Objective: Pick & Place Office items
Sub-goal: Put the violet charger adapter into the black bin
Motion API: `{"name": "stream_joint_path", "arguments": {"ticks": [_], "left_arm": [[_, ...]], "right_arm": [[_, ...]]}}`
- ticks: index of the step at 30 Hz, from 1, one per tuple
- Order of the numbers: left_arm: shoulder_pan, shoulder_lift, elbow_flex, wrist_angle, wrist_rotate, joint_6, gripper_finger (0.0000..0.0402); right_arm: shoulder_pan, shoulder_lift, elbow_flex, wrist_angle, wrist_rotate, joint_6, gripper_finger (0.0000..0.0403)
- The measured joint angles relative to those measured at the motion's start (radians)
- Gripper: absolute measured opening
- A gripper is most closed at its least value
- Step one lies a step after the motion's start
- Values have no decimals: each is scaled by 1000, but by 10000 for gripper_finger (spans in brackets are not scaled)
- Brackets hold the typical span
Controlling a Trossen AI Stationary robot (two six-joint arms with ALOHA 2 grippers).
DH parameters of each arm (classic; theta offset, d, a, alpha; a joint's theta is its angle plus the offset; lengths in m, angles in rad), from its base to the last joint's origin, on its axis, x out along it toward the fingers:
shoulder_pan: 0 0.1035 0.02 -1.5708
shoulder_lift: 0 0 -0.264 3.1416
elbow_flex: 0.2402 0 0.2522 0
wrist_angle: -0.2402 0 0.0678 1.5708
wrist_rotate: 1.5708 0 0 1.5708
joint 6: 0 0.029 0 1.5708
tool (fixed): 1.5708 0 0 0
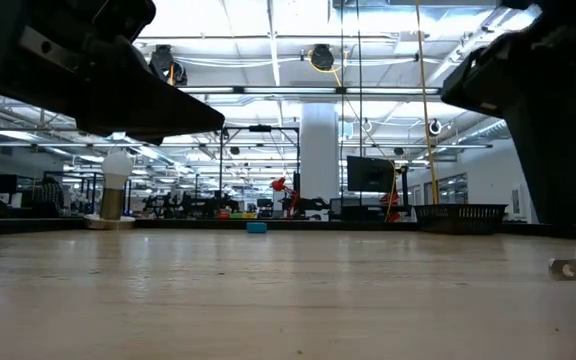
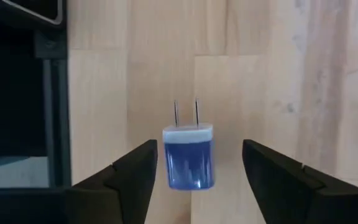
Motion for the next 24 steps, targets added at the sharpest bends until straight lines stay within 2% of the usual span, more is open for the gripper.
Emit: {"name": "stream_joint_path", "arguments": {"ticks": [6, 9, 12, 16, 17, 21, 24], "left_arm": [[0, 0, 0, -3, 0, 0, 21], [0, 0, 0, -12, -1, -7, 21], [1, 0, 0, -18, -5, -12, 21], [2, 0, 0, -24, -6, -16, 21], [2, 0, 0, -24, -6, -16, 21], [2, 0, 0, -24, -6, -17, 21], [2, 0, 0, -24, -6, -18, 21]], "right_arm": [[-1, 48, 0, 31, -25, 0, 226], [-5, 46, 0, 24, -4, 16, 216], [-8, 46, 0, 32, 45, 13, 184], [-5, 46, 0, 27, 48, 8, 125], [-4, 46, 0, 29, 48, 8, 121], [-3, 45, 0, 28, 52, 10, 121], [6, 26, -3, 20, 108, 5, 127]]}}
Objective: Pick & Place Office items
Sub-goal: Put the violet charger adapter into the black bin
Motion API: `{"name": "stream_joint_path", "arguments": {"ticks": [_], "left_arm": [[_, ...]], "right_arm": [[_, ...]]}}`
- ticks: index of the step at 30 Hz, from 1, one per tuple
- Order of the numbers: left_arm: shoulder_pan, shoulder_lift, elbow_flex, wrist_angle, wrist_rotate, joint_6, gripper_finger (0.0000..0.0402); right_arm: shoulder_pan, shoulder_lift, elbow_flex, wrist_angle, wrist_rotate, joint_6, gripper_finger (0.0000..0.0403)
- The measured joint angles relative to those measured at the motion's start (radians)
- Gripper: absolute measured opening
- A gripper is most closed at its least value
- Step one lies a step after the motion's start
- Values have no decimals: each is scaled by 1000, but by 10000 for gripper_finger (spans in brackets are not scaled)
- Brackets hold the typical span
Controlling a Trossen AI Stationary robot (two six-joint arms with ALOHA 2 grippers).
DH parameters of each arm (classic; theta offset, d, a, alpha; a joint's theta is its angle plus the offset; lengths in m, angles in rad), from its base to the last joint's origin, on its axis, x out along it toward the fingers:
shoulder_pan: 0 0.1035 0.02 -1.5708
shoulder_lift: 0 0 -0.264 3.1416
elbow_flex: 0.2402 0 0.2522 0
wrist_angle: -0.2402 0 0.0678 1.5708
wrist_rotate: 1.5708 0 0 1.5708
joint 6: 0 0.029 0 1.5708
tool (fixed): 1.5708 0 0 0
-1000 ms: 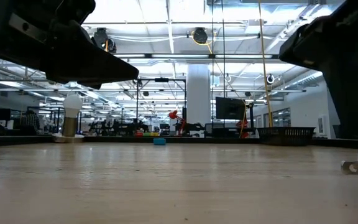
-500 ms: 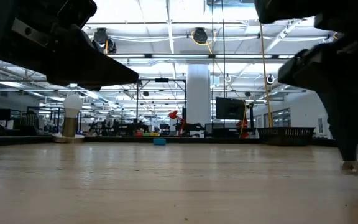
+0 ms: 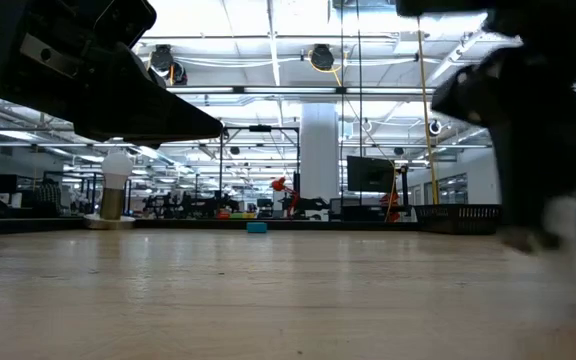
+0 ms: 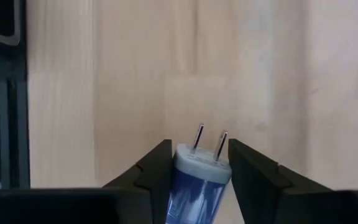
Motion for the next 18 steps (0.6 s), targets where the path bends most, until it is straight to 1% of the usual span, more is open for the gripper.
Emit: {"name": "stream_joint_path", "arguments": {"ticks": [4, 6, 8, 11, 14, 16, 18], "left_arm": [[0, 0, 0, 0, 0, -3, 21], [-1, 0, 0, 0, 0, -3, 21], [-4, 0, 0, 0, 0, -3, 21], [-4, 0, 0, 0, 0, -3, 21], [-4, 0, 0, 0, 0, -3, 21], [-4, 0, 0, 0, 0, -2, 21], [-3, 0, 0, 0, 0, 1, 21]], "right_arm": [[23, -57, -22, -10, 170, -28, 132], [30, -107, -94, 51, 273, -32, 126], [20, -164, -210, 171, 372, -35, 123], [-28, -265, -427, 415, 509, -74, 125], [-105, -357, -657, 748, 618, -152, 128], [-169, -393, -808, 1019, 622, -228, 129], [-234, -397, -936, 1302, 587, -306, 129]]}}
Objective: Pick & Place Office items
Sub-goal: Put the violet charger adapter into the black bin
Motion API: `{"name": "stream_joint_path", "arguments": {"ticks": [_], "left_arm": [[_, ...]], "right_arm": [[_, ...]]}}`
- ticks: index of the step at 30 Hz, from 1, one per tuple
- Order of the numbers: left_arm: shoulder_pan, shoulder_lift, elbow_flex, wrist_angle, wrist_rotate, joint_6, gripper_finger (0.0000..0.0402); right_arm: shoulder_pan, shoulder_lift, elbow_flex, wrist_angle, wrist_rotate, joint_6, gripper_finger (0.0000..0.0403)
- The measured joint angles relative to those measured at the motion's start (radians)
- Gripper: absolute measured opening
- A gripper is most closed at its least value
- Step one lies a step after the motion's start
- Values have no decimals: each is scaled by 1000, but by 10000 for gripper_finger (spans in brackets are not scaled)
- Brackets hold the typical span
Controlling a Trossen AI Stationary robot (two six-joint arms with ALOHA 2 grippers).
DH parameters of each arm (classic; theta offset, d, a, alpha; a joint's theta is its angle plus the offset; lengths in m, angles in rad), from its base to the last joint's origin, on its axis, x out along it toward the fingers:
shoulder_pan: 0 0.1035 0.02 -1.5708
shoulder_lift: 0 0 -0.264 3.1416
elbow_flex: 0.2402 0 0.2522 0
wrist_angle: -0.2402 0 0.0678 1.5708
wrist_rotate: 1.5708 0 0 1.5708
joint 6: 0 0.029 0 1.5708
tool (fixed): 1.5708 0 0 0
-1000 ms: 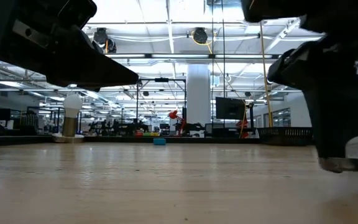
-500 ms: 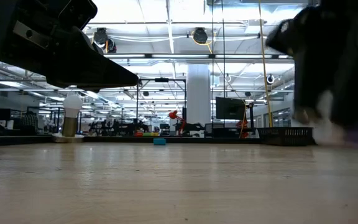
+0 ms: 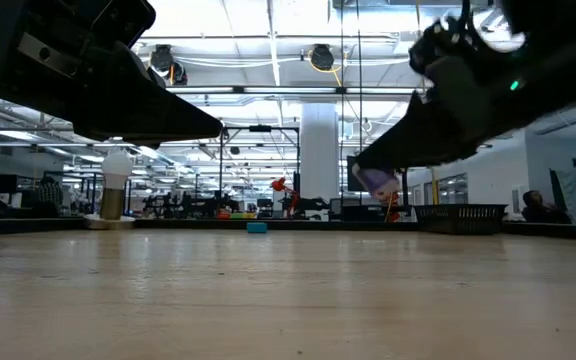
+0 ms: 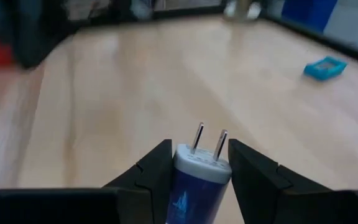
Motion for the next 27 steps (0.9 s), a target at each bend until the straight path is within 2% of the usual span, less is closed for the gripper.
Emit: {"name": "stream_joint_path", "arguments": {"ticks": [3, 6, 14, 22, 27], "left_arm": [[0, 0, 0, 0, 0, 0, 21], [1, 0, 0, 0, 0, 4, 21], [1, 0, 0, 0, 0, 5, 21], [1, 0, 0, -5, 0, -12, 21], [16, 0, 0, -15, 0, -32, 21]], "right_arm": [[-76, 42, -113, 293, -49, -79, 128], [-122, 87, -141, 392, -74, -134, 128], [-185, 155, -115, 401, -128, -227, 128], [-190, 186, -114, 441, -180, -266, 129], [-190, 186, -115, 436, -180, -267, 149]]}}
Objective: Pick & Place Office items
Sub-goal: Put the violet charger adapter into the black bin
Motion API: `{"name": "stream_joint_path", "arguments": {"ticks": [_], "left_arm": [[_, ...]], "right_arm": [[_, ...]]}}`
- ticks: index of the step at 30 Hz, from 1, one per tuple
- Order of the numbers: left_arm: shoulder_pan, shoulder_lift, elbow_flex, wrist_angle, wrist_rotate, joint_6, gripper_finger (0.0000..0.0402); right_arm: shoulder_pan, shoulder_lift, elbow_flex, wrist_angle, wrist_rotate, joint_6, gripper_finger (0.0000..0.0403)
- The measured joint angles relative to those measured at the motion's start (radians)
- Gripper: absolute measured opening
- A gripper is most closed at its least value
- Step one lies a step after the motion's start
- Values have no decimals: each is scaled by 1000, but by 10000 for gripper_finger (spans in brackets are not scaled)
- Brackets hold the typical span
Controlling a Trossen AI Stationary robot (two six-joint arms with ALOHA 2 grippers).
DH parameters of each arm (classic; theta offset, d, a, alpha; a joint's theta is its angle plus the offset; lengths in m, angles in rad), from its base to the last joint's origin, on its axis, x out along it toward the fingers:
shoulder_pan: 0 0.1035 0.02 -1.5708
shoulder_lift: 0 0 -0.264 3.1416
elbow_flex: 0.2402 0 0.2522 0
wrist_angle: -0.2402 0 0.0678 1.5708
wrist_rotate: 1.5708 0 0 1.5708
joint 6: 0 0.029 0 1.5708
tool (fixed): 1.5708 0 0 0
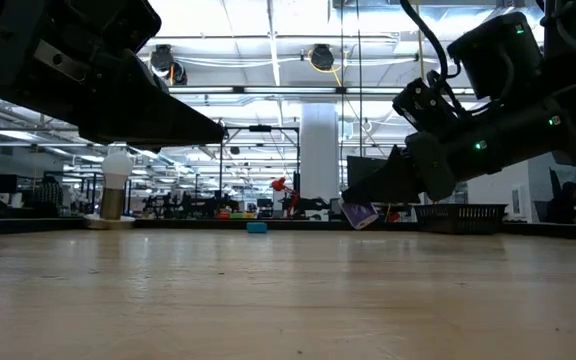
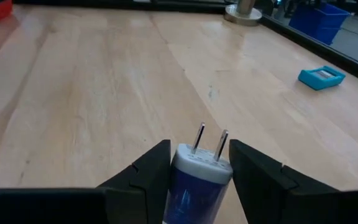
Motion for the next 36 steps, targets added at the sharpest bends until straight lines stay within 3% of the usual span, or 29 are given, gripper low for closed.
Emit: {"name": "stream_joint_path", "arguments": {"ticks": [12, 22, 36], "left_arm": [[8, 0, 0, -16, 0, -15, 21], [8, 0, 0, -30, 0, -16, 21], [8, 0, 0, -32, 0, -16, 21]], "right_arm": [[1, 29, 0, 31, 4, -47, 143], [27, 194, -10, 337, 2, -160, 143], [27, 212, -10, 311, 1, -131, 169]]}}
